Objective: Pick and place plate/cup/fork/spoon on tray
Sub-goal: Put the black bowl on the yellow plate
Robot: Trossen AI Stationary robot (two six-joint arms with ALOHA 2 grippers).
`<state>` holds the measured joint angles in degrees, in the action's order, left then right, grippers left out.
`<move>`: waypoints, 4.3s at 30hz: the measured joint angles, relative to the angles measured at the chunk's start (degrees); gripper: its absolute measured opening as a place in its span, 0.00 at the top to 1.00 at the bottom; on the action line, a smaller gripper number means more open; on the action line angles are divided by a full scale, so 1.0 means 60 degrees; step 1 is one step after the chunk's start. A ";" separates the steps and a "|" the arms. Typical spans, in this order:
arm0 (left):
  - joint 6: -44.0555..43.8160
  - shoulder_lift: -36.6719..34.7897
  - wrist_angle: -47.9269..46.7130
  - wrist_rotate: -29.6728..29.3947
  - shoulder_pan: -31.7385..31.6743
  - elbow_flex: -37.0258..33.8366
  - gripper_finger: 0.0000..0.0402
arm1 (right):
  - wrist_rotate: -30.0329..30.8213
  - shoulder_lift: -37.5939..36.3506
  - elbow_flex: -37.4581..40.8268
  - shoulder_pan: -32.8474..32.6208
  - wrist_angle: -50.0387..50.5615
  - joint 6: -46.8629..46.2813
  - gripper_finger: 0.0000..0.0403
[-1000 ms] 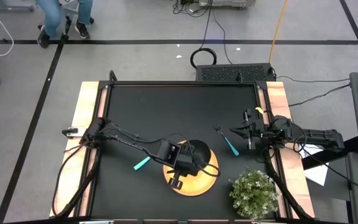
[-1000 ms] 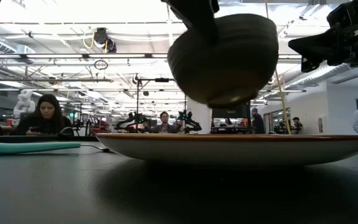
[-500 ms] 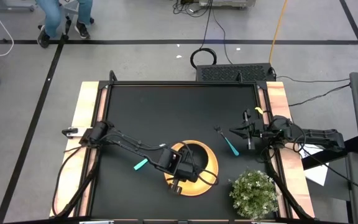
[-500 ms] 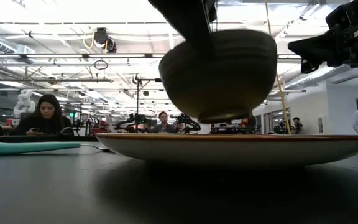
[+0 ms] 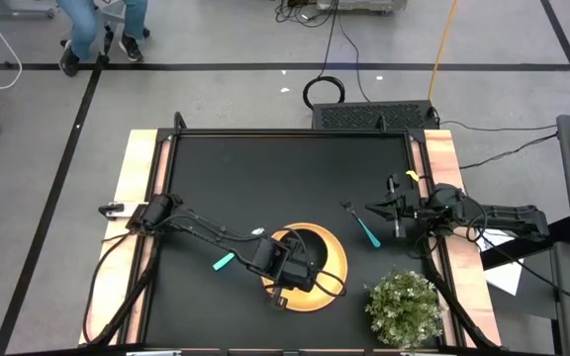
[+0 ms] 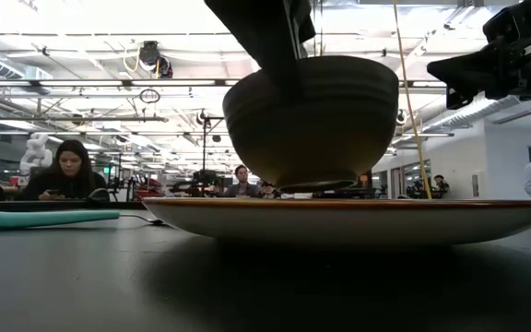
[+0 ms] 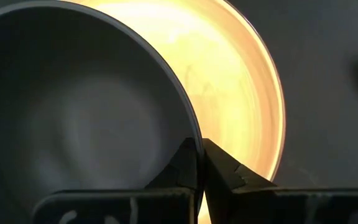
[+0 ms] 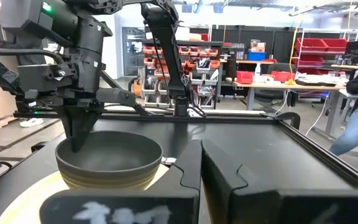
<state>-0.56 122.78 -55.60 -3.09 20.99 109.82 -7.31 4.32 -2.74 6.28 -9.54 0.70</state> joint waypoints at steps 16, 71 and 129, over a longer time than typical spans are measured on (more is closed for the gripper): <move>-0.0264 -0.0007 0.0180 0.0007 0.0022 -0.0148 0.99 | 0.0000 0.0000 -0.0001 0.0001 0.0000 -0.0004 1.00; -0.0815 -0.0096 0.1032 0.1031 -0.0030 -0.1475 0.98 | 0.0000 -0.0004 -0.0001 -0.0002 -0.0009 -0.0152 1.00; -0.0670 -0.0096 0.0977 0.0951 -0.0124 -0.1501 0.78 | 0.0000 -0.0004 0.0002 0.0000 -0.0010 -0.0258 1.00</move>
<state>-4.58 122.21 -49.74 2.61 20.25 100.82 -7.31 4.29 -2.72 6.27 -9.60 -0.85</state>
